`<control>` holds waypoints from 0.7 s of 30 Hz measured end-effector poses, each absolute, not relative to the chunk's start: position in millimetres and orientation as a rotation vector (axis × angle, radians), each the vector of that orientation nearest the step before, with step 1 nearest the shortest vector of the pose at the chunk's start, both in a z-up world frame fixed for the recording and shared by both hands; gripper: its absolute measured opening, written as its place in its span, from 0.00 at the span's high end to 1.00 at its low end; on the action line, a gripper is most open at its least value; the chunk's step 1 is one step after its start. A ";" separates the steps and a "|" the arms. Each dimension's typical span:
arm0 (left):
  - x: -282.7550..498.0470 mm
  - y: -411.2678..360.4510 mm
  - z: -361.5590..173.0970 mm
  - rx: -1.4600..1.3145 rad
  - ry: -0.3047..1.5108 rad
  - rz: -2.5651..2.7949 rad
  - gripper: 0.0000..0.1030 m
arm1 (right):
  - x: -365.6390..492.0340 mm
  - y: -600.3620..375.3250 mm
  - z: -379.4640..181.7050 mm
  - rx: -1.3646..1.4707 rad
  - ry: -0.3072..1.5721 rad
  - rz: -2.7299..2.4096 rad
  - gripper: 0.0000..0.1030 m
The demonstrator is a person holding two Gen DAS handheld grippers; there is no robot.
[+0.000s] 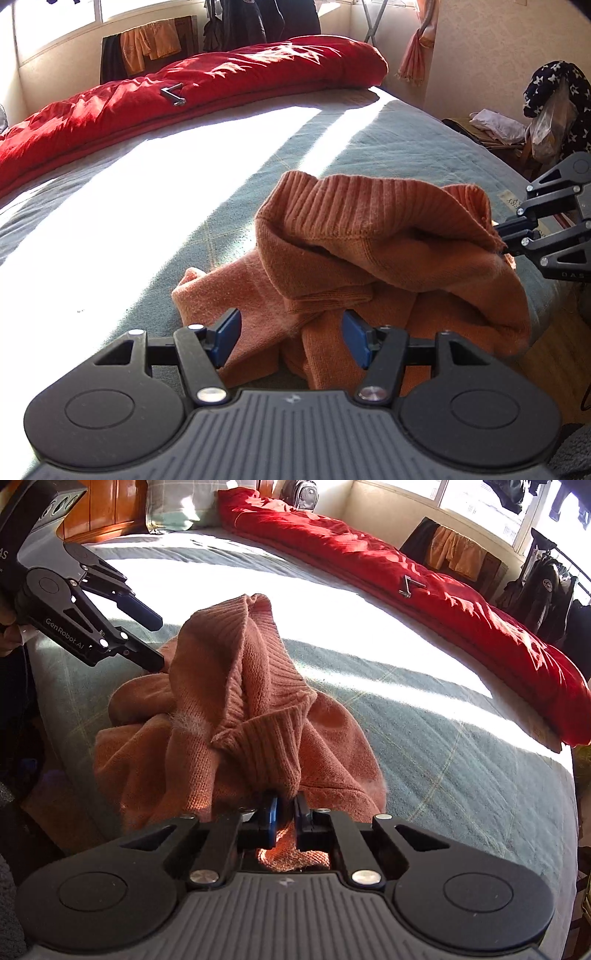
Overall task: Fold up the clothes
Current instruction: 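Close the left gripper on the sweater while the right gripper grasps another part, then lift the sweater with both grippers and shake it open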
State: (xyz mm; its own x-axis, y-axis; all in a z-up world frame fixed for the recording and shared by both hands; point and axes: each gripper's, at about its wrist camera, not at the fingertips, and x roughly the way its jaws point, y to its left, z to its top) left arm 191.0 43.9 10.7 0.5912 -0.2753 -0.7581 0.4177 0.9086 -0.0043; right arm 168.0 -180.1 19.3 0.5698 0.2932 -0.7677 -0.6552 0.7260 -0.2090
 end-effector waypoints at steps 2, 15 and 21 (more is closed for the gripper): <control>193.9 45.4 11.7 0.176 0.854 -0.401 0.42 | 175.8 -183.9 26.0 -0.513 0.764 0.562 0.92; 205.1 52.8 7.7 0.130 0.884 -0.459 0.42 | 199.7 -197.3 33.9 -0.427 0.810 0.625 0.81; 203.3 63.5 3.3 0.144 0.882 -0.509 0.41 | 205.7 -201.3 25.5 -0.379 0.832 0.615 0.57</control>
